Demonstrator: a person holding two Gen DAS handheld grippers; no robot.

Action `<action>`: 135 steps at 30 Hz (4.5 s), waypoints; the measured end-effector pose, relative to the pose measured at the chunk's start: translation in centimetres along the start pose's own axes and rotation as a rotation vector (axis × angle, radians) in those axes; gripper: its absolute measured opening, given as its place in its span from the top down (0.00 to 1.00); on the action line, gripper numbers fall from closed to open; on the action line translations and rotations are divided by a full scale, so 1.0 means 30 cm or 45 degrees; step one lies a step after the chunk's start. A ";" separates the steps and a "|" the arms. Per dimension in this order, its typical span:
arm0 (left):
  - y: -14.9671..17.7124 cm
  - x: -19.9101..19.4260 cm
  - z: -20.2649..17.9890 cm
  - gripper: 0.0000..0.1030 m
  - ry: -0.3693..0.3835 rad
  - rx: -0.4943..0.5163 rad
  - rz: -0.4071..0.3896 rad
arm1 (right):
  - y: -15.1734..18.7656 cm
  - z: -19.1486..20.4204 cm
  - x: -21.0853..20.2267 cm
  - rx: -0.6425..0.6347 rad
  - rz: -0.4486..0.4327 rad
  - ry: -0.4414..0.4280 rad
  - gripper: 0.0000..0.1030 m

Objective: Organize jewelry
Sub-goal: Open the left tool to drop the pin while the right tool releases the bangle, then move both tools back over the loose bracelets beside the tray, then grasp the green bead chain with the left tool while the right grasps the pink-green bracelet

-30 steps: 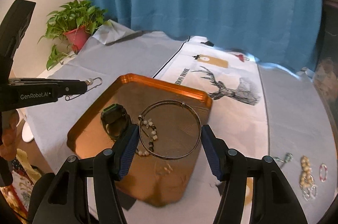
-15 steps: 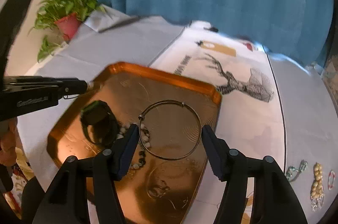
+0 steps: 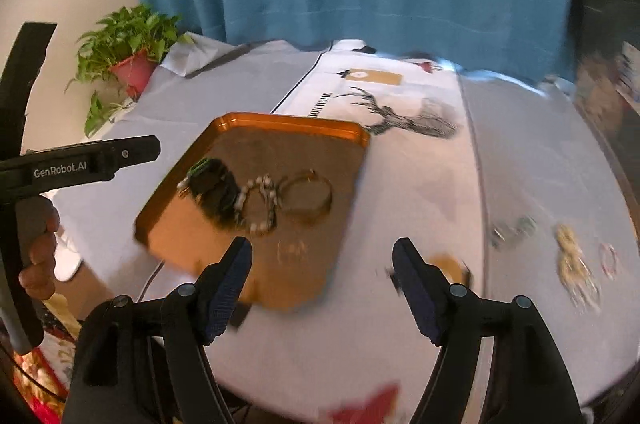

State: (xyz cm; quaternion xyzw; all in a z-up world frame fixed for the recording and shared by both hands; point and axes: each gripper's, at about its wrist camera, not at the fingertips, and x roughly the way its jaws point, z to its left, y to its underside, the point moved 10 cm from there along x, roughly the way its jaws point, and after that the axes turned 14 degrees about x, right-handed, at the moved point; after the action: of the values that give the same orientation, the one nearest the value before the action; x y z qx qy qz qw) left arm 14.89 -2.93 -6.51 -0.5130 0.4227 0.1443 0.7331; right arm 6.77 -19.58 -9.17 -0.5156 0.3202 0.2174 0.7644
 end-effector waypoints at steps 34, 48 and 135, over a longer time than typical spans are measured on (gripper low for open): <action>0.132 -0.485 -0.420 0.03 0.034 0.189 -0.170 | 0.243 -0.121 -0.709 0.035 -0.317 -0.052 0.27; 0.058 -0.302 -0.570 0.03 0.099 0.221 -0.106 | 0.223 -0.354 -0.616 0.168 -0.293 0.028 0.27; -0.269 0.382 -1.205 0.97 0.511 0.613 0.120 | -0.168 -1.308 -0.053 0.337 -0.214 0.482 0.94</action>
State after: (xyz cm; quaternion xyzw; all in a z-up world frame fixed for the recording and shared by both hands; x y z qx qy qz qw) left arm 9.93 -40.56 -14.45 -0.3228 0.6043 -0.0302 0.7278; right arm -1.43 -57.86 -15.09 -0.4675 0.4393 0.0087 0.7671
